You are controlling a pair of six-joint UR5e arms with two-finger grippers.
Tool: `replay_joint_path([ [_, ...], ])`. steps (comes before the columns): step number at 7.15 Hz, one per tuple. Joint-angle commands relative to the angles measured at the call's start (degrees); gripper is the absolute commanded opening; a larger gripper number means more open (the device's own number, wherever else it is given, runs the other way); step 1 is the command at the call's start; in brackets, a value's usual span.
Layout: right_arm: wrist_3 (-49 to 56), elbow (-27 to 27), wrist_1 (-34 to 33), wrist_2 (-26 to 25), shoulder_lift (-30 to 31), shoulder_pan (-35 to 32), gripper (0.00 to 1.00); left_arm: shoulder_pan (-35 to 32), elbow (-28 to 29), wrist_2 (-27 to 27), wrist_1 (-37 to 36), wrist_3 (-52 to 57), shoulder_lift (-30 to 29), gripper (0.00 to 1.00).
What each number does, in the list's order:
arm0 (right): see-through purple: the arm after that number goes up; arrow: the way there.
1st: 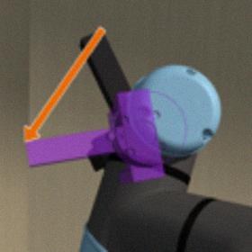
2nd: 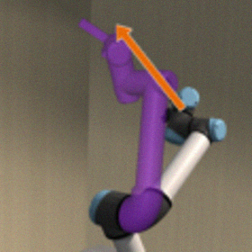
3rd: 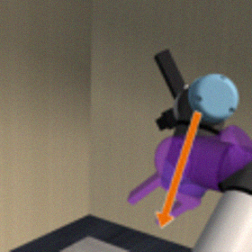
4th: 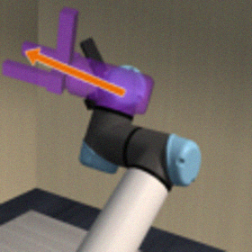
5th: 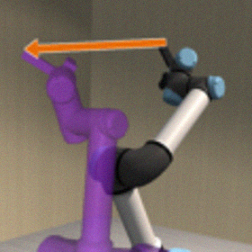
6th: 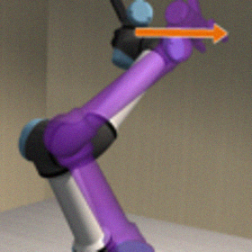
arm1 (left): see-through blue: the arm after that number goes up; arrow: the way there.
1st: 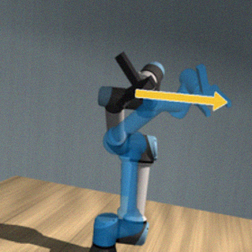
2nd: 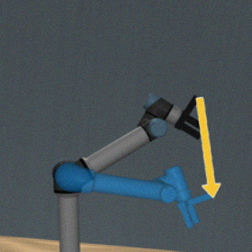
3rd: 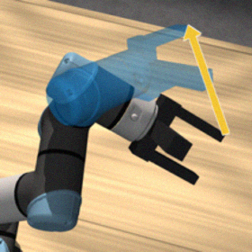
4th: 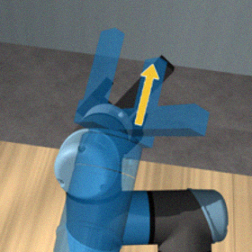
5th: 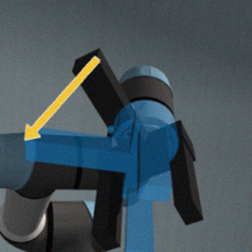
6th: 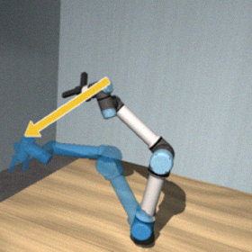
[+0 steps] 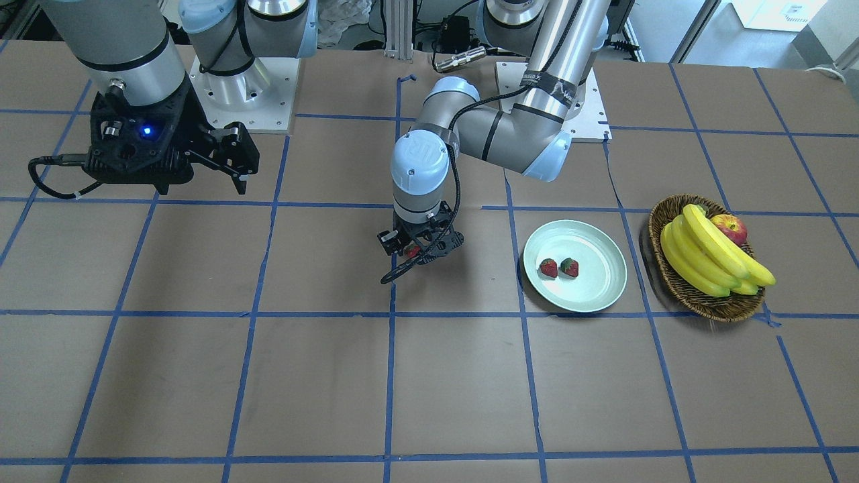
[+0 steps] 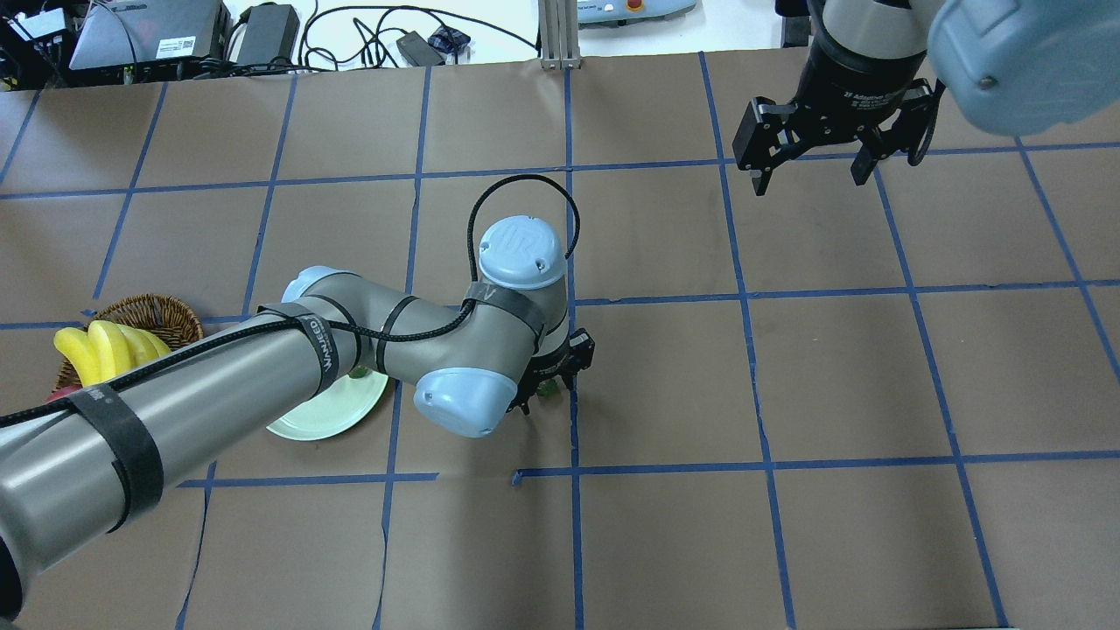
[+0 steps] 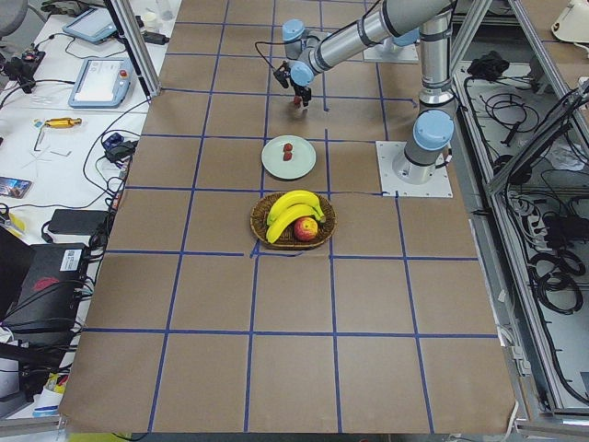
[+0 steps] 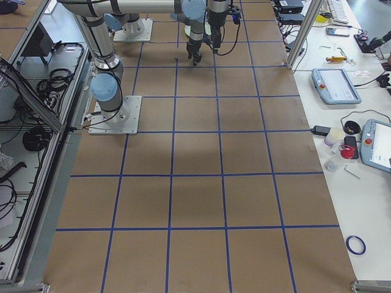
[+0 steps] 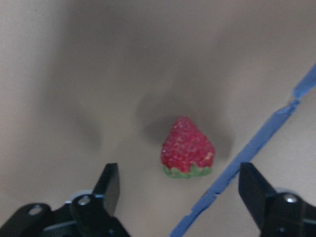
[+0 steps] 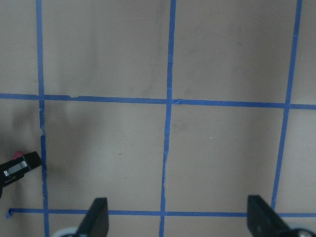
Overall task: Collect all strawberries into plate
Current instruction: 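Reach the left gripper to the last strawberry and grasp it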
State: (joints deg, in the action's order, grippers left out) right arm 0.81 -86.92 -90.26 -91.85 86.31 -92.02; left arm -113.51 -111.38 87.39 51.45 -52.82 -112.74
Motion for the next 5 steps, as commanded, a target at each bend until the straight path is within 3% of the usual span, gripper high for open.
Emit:
replay_joint_path([
  [1,-0.02,0.0,0.0,0.0,0.0,0.0,1.0,0.04,0.03,0.15,-1.0,0.88,-0.03,0.63],
  [3,-0.02,0.0,0.0,0.0,0.0,0.0,1.0,0.04,0.03,0.24,-1.0,0.88,-0.03,0.51],
  [5,-0.02,0.0,0.0,-0.09,0.0,0.0,1.0,0.04,0.11,0.24,-1.09,0.88,0.06,0.13],
])
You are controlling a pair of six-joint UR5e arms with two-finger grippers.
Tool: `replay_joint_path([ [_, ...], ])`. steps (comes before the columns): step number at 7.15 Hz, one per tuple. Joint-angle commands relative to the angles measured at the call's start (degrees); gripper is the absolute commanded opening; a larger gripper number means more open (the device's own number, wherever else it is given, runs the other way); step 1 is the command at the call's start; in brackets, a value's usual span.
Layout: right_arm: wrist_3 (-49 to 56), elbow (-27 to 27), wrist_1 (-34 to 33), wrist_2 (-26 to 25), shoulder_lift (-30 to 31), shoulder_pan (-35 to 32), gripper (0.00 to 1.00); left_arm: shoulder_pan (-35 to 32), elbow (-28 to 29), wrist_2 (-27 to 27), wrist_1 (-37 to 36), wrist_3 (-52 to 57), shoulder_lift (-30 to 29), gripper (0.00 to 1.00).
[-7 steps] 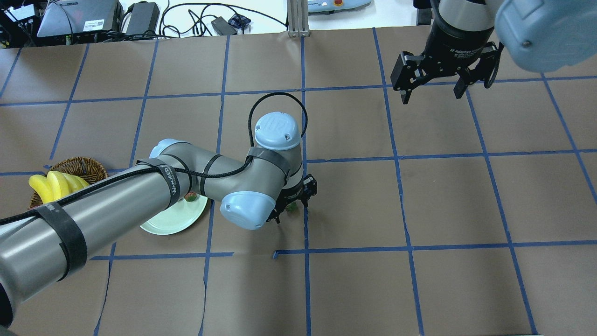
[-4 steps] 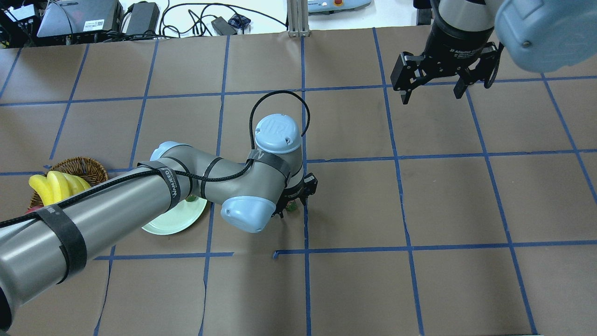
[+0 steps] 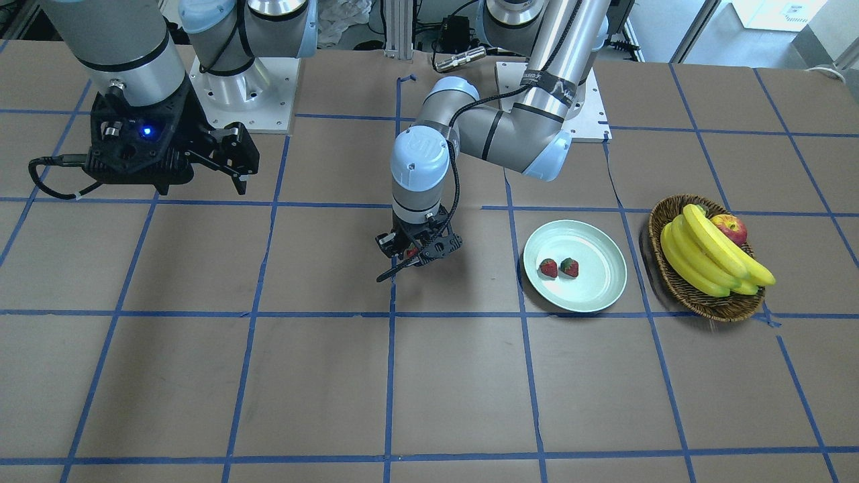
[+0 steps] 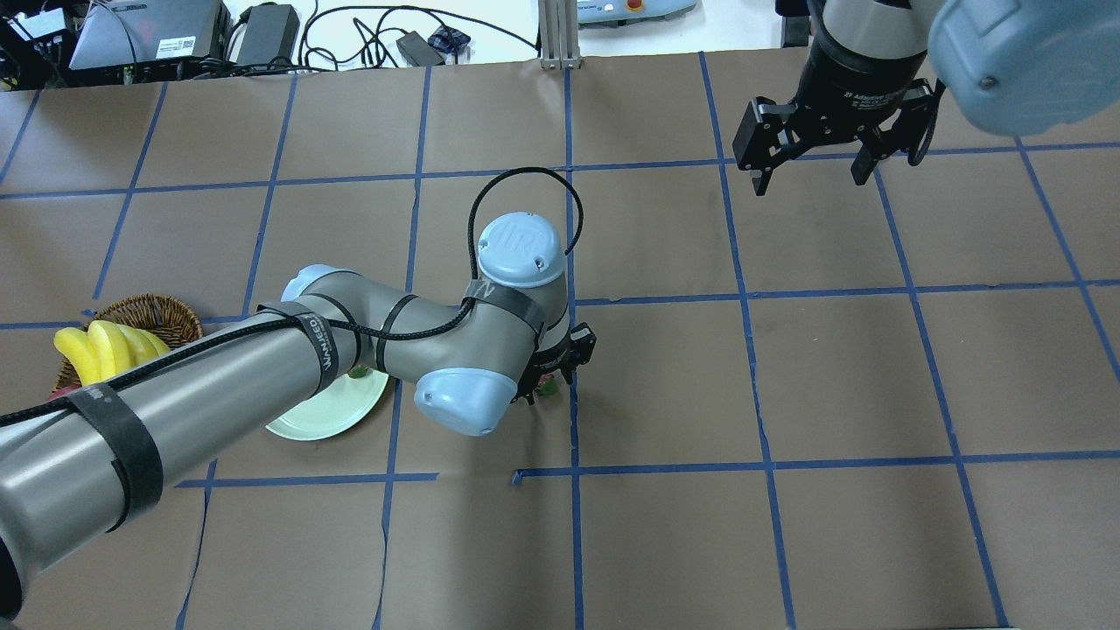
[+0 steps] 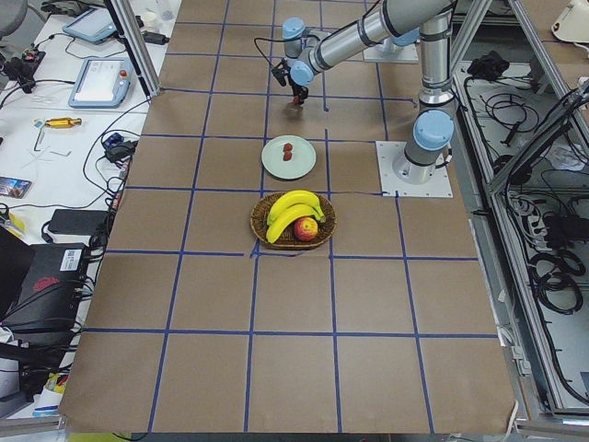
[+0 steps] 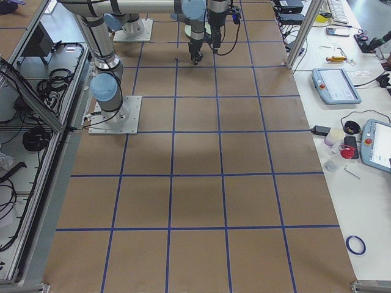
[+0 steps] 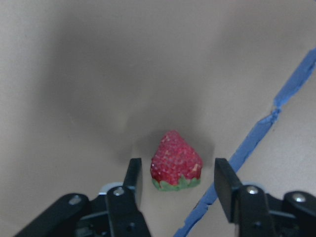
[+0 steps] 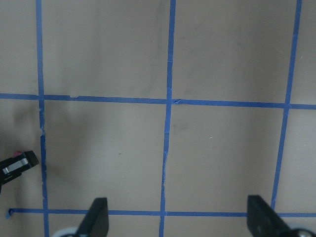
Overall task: Collect all strawberries into plate
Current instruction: 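Carry the last strawberry onto the plate and open the left gripper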
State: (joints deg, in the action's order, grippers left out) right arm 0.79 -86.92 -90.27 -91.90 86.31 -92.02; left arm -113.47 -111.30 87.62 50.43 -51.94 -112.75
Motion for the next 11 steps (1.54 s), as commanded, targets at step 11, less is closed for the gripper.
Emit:
replay_joint_path([
  [11,0.0,0.0,0.0,-0.12,-0.09,0.0,1.0,34.53,-2.25,11.26,15.49,42.17,8.95,0.0],
])
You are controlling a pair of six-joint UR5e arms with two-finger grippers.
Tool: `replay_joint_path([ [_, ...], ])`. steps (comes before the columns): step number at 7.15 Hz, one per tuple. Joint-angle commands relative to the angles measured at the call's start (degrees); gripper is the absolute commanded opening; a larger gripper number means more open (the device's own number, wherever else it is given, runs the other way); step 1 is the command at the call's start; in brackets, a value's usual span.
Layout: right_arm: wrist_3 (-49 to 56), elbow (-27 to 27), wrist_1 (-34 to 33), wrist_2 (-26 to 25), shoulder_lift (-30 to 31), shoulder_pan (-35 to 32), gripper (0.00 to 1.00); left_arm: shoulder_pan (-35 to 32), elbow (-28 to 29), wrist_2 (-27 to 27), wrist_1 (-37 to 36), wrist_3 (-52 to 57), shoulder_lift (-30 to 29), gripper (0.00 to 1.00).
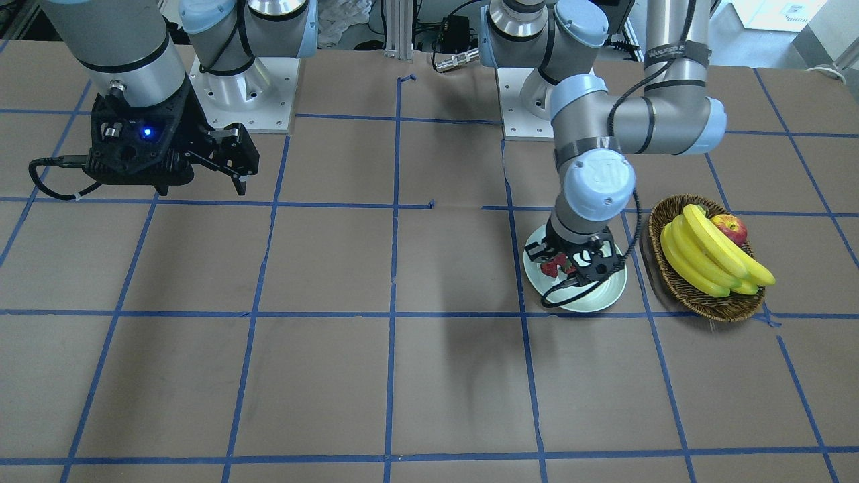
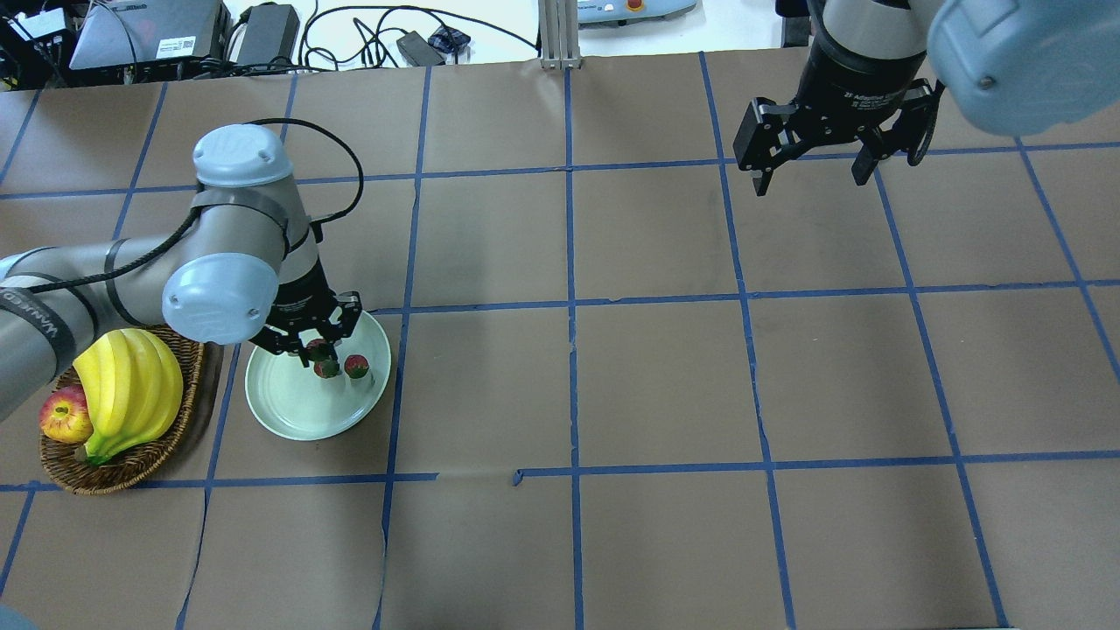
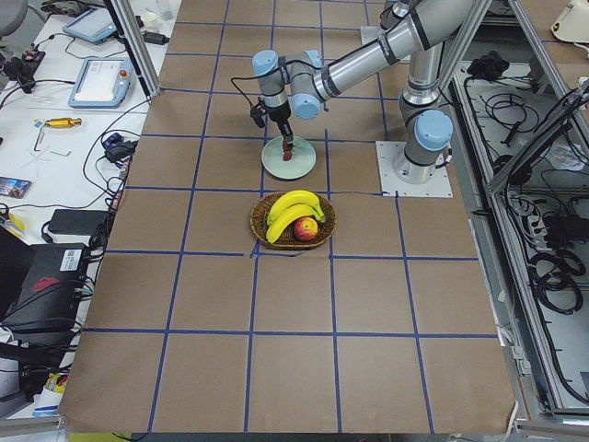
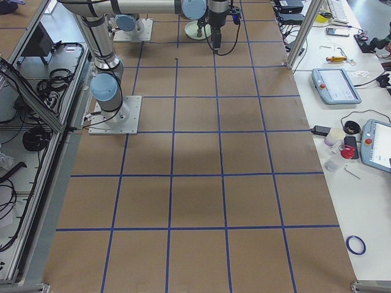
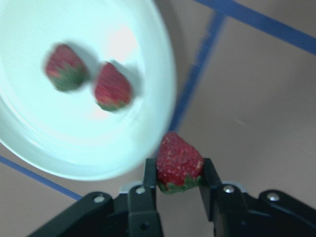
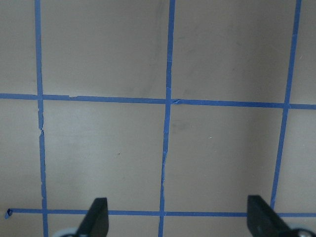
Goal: Collect all strawberries into plate
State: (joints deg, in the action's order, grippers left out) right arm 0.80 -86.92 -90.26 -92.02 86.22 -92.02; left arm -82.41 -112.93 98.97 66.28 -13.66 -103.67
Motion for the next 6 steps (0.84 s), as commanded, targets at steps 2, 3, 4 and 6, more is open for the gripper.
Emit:
replay_joint_path([
  [2,-0.01,0.0,0.0,0.08,0.0,-0.08,1.0,3.58,-0.8,-0.01,-0.19,3.64,-1.09,0.48],
  [3,-0.01,0.0,0.0,0.08,-0.08,-0.09,1.0,3.58,-1.59,-0.01,-0.19,3.64,-0.05,0.99],
  [4,-0.01,0.0,-0.09,0.08,-0.09,0.0,1.0,3.32,-1.07,0.25,-0.36,4.51,0.66,1.0],
  [6,-0.01,0.0,0.0,0.08,0.0,0.0,1.0,1.04,5.66,-1.32,3.21,4.52,5.03,1.0],
])
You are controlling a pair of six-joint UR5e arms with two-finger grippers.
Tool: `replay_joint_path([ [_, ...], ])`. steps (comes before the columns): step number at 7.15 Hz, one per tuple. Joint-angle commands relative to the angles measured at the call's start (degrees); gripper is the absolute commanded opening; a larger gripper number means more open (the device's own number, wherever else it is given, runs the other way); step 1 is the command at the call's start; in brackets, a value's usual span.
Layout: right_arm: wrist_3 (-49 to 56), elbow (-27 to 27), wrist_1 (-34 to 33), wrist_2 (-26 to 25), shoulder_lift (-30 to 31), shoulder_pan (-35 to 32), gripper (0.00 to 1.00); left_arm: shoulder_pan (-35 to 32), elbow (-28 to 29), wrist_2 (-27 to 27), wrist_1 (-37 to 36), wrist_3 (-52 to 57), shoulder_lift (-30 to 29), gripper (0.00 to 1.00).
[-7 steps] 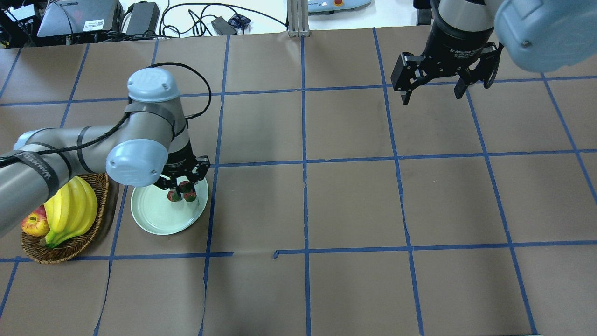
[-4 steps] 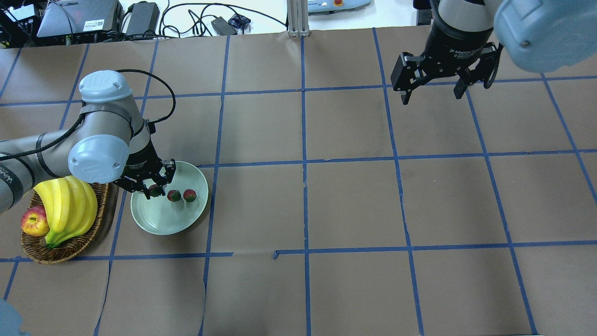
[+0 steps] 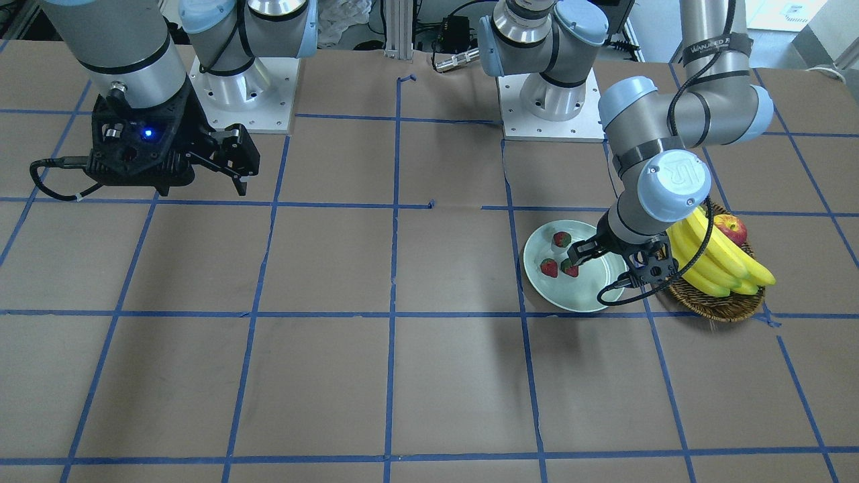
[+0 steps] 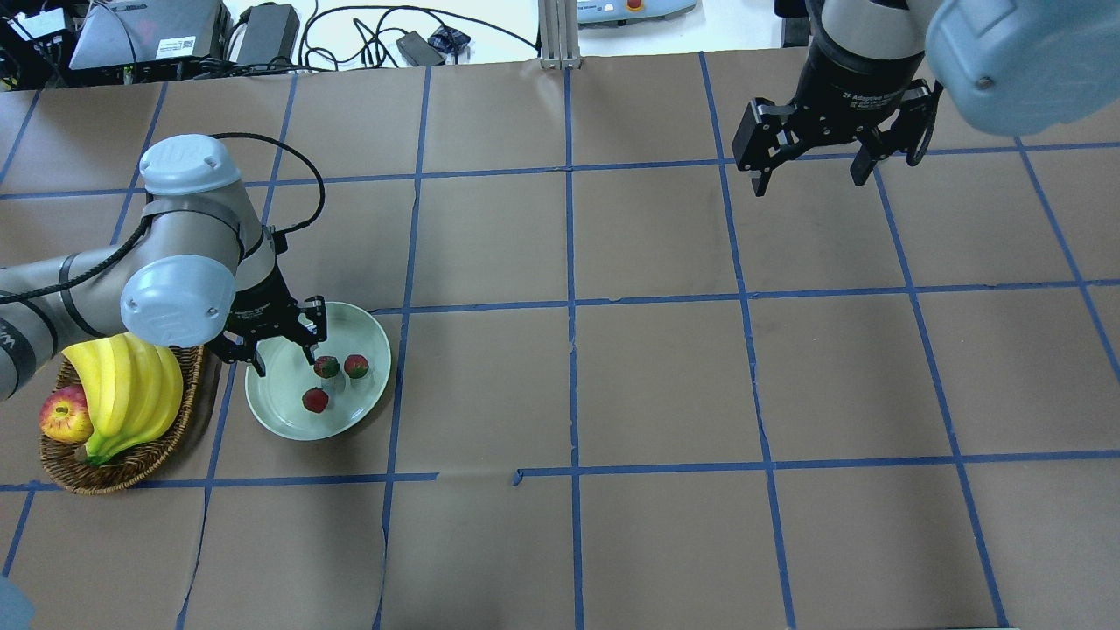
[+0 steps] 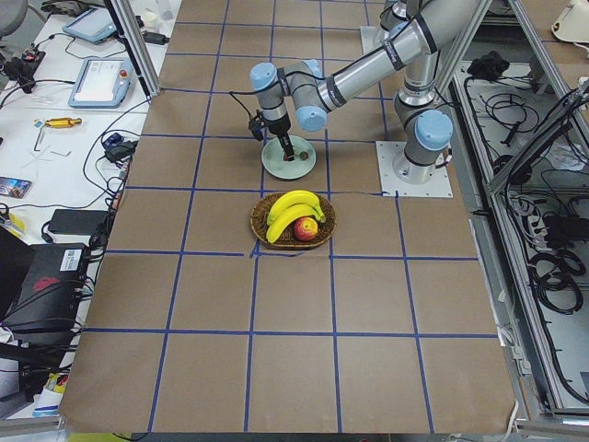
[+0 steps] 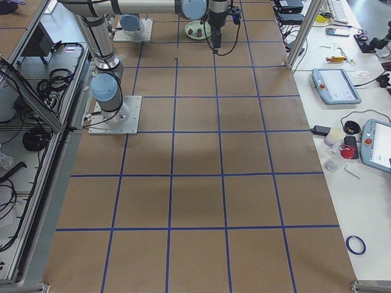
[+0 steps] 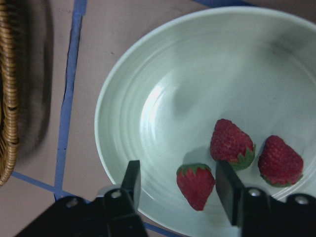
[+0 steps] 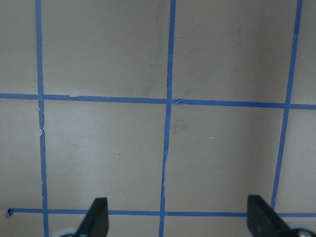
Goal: Collect all strawberries into plate
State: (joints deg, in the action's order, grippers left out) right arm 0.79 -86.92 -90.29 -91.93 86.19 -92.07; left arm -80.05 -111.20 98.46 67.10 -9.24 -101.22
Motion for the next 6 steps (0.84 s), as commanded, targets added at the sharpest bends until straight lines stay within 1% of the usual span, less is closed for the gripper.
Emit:
replay_joint_path([
  [1,0.0,0.0,0.02,0.0,0.03,-0.04,1.0,-4.9,9.2,-1.43,6.16,0.19,4.87,1.0],
  [2,0.0,0.0,0.02,-0.09,0.03,-0.04,1.0,-9.55,14.38,-1.43,11.25,0.1,6.28,1.0],
  [3,0.0,0.0,0.02,-0.09,0.03,-0.04,1.0,-13.69,18.61,-1.52,14.43,0.1,7.17,1.0],
  [4,0.0,0.0,0.11,-0.09,0.03,-0.04,1.0,-16.08,21.44,-3.09,14.46,0.19,7.78,1.0],
  [5,-0.17,0.17,0.63,0.17,0.12,-0.04,1.0,-16.45,23.55,-6.67,14.55,0.28,8.66,1.0],
  [6,-0.44,0.35,1.33,0.18,0.2,-0.04,1.0,-16.37,23.92,-6.27,13.68,0.54,8.93,1.0],
])
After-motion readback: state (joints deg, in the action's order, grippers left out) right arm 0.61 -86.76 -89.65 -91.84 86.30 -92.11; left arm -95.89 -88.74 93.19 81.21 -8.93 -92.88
